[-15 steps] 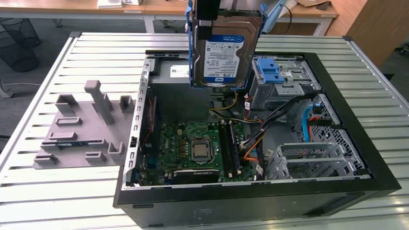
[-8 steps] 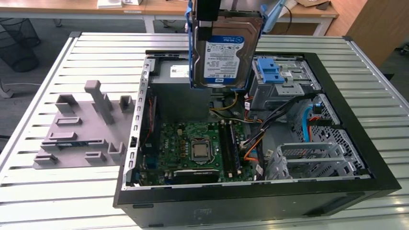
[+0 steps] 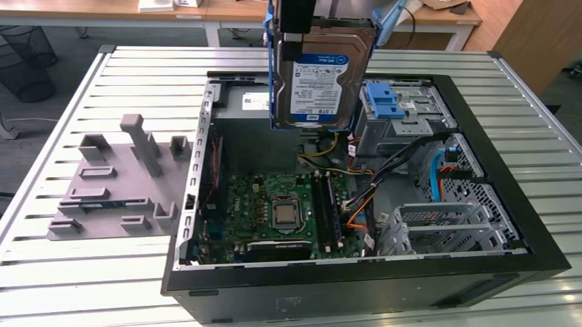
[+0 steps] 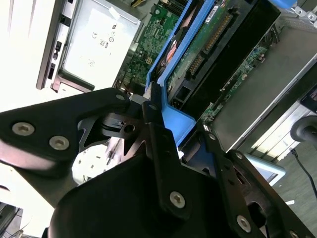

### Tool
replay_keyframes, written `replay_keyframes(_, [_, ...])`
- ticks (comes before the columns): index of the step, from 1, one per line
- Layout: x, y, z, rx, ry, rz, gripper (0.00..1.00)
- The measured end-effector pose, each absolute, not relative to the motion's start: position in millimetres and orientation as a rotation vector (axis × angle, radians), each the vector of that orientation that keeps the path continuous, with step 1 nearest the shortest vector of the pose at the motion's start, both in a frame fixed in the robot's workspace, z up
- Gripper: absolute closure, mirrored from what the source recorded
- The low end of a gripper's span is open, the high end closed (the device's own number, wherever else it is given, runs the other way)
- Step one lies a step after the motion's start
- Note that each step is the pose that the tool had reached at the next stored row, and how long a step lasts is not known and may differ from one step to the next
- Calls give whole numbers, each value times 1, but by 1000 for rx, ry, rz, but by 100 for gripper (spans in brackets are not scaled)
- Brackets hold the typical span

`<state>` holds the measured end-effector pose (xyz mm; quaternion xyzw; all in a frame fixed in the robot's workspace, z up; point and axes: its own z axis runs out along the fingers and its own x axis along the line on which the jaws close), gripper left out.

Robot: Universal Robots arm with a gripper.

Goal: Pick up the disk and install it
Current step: 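Insert the disk into the insertion slot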

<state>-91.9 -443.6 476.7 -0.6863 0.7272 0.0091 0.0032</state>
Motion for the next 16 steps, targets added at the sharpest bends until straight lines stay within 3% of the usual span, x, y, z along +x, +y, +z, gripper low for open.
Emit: replay_keyframes(16, [-92, -484, 477, -2152, 2280, 28, 64])
